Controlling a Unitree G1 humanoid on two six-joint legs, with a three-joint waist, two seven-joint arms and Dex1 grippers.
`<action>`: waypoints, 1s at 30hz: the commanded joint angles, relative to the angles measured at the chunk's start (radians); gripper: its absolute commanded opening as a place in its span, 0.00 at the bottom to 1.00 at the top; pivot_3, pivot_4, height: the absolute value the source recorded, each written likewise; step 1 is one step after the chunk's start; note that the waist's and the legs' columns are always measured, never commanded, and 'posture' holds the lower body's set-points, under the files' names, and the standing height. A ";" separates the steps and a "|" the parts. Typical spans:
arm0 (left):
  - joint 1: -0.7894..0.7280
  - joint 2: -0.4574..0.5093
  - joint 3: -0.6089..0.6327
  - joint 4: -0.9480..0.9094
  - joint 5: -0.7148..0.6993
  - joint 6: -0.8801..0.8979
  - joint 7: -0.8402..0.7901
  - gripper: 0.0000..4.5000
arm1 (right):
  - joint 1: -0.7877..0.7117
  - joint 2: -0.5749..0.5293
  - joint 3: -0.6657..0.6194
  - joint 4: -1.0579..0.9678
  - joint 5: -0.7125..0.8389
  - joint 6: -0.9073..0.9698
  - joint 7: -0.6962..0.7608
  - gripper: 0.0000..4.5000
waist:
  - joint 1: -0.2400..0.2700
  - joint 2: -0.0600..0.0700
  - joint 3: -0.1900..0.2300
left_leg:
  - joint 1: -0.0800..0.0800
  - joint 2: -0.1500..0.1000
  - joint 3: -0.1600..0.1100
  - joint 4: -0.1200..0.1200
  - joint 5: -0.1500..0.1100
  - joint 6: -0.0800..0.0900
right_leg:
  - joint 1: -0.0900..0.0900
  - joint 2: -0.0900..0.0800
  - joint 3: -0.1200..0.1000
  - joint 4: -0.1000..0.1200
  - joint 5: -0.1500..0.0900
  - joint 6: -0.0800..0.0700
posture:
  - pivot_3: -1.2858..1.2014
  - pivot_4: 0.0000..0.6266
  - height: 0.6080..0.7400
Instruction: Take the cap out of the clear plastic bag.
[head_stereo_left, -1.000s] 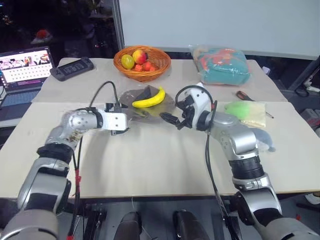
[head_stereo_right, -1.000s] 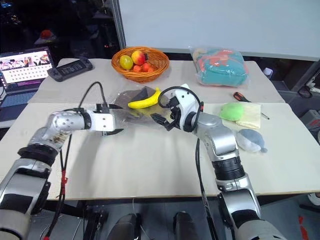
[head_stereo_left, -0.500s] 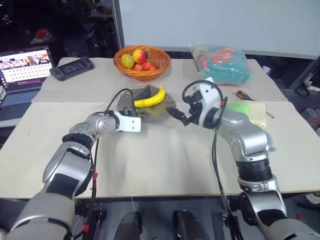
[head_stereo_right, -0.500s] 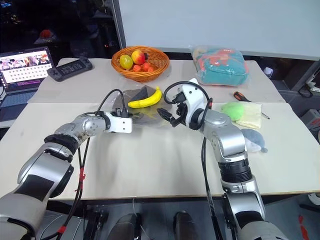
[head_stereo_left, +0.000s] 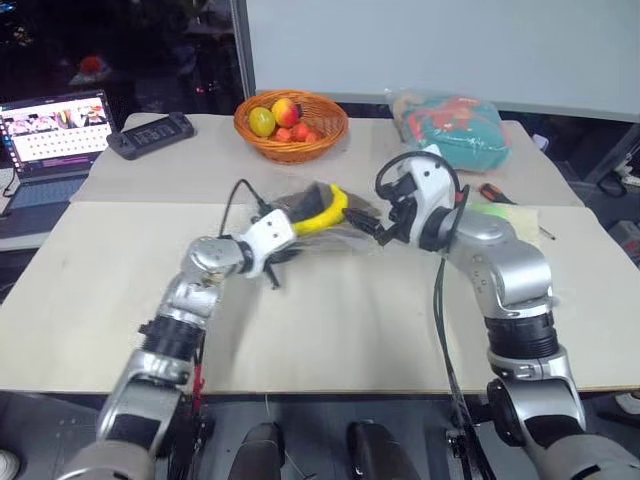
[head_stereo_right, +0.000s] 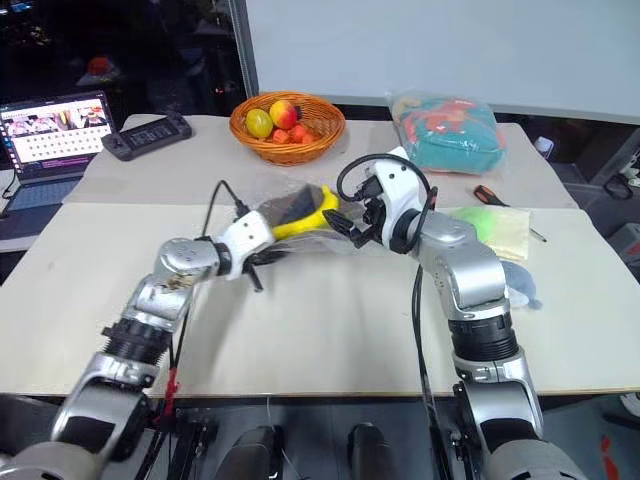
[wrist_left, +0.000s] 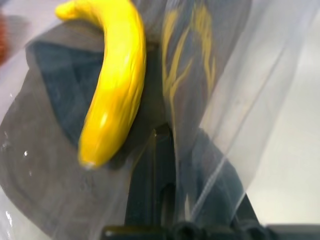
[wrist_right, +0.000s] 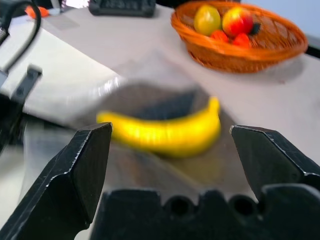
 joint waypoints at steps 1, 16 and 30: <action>-0.013 -0.093 -0.056 -0.236 -0.038 0.408 0.079 0.01 | -0.032 -0.016 -0.016 -0.018 0.013 -0.023 0.012 1.00 | -0.002 0.000 0.000 | 0.001 0.000 -0.001 0.000 0.000 0.000 | 0.002 0.000 0.000 0.000 0.000 0.000 | 0.52 0.24 1.00; -0.168 0.062 -0.402 -0.409 -0.143 0.759 0.118 0.32 | -0.078 -0.013 0.000 0.052 -0.013 -0.091 0.021 1.00 | -0.042 0.001 0.000 | 0.008 0.000 -0.003 -0.004 0.000 0.000 | 0.004 0.002 0.001 0.001 -0.002 -0.002 | 0.52 0.24 1.00; -0.315 0.277 0.149 -0.339 -0.683 0.944 -0.238 0.98 | -0.100 -0.013 -0.002 0.092 -0.005 -0.120 0.052 1.00 | -0.053 0.002 0.002 | 0.007 0.000 -0.004 -0.004 0.000 0.000 | 0.002 0.002 0.000 0.000 -0.002 -0.002 | 0.52 0.24 1.00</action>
